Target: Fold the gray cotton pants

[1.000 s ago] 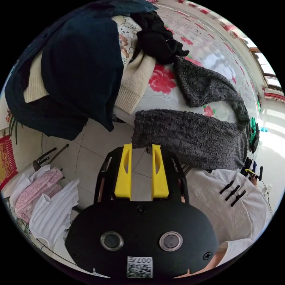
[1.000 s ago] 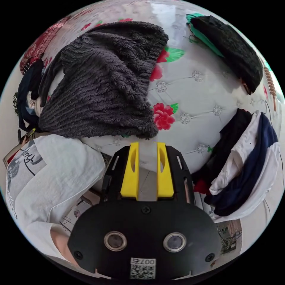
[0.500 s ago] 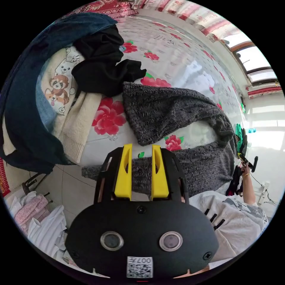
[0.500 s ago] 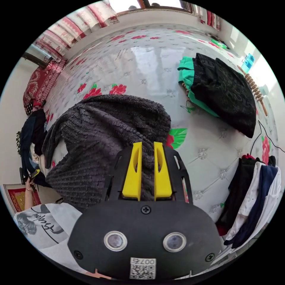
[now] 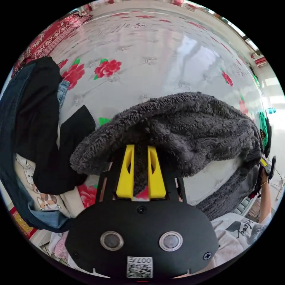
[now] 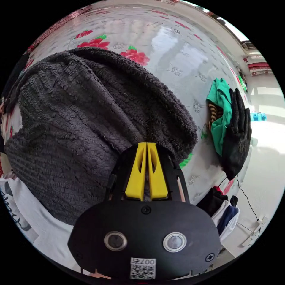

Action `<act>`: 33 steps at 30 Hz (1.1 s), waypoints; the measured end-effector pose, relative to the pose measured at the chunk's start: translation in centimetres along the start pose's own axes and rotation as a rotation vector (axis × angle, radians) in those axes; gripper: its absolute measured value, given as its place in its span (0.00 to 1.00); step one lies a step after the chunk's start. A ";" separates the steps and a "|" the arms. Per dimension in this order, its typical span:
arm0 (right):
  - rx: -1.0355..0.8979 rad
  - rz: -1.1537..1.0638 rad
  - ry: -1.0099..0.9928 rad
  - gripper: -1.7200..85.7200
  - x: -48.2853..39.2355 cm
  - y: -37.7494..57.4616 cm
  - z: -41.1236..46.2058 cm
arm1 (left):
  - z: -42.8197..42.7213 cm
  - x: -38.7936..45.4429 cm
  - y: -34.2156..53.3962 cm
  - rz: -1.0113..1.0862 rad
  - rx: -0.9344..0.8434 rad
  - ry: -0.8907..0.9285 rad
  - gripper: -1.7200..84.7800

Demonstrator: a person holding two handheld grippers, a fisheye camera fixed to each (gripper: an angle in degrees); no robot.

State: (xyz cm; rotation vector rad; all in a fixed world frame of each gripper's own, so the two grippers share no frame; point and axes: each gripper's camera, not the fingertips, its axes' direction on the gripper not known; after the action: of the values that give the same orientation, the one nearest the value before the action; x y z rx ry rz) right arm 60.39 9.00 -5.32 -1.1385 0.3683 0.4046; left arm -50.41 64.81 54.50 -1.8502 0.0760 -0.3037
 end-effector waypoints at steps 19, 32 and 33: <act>0.248 0.501 -0.335 0.05 8.7 18.7 -1.8 | -1.9 3.4 6.8 -0.138 0.185 -0.038 0.01; 0.071 0.293 -0.609 0.10 6.9 28.6 6.6 | 0.3 4.0 24.9 -0.291 0.040 -0.050 0.10; 0.056 0.281 -0.594 0.09 6.6 28.2 7.1 | 0.9 4.2 24.4 -0.285 0.023 -0.038 0.11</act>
State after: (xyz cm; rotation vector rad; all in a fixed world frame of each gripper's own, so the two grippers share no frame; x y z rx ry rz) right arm 52.93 26.59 -28.21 -0.8626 0.0128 0.9449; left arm -43.59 57.54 31.83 -1.8435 -0.2180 -0.4641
